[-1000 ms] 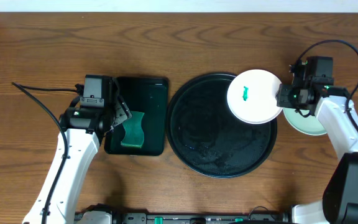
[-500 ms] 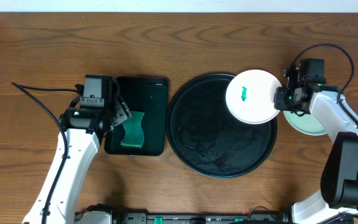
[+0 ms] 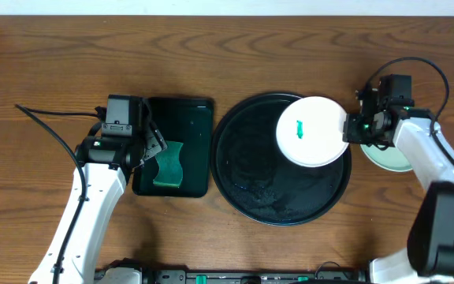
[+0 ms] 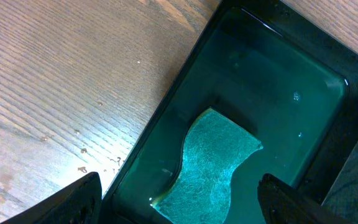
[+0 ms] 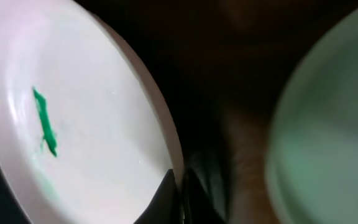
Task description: Clean dirty plates on tray and stack at the side
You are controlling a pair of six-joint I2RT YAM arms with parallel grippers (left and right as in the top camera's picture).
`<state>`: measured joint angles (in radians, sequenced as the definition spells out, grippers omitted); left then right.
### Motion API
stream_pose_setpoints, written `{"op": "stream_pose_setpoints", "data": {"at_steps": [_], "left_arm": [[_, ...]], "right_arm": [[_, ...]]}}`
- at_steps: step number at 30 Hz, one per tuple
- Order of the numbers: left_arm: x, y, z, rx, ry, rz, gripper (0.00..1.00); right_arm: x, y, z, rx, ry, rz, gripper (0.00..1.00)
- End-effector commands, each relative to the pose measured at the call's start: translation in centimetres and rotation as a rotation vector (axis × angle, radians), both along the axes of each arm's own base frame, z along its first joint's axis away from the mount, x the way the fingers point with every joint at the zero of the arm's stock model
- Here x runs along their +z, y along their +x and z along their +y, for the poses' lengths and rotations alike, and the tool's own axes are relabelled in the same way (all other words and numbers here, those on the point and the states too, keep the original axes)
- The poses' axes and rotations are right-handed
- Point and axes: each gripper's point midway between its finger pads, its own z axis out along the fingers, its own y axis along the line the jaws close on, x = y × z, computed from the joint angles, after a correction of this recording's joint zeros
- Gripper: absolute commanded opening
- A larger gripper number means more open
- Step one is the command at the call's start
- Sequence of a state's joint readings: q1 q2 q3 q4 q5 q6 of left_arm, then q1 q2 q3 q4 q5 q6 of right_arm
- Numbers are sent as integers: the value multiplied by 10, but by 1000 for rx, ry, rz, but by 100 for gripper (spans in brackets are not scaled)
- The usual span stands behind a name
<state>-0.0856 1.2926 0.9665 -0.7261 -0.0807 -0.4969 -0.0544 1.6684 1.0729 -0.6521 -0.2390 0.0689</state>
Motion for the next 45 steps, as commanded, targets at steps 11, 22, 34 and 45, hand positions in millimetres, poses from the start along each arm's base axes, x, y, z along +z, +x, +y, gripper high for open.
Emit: {"op": "stream_pose_setpoints", "data": {"at_steps": [11, 22, 34, 45], "left_arm": [[7, 4, 1, 0, 2, -18, 81], [7, 4, 1, 0, 2, -17, 81], [7, 4, 1, 0, 2, -18, 80], [7, 4, 1, 0, 2, -17, 80]], "right_arm": [[14, -38, 42, -91, 133, 121, 1], [-34, -58, 54, -83, 147, 116, 1], [-45, -57, 48, -16, 63, 62, 27], [9, -20, 44, 19, 35, -2, 48]]}}
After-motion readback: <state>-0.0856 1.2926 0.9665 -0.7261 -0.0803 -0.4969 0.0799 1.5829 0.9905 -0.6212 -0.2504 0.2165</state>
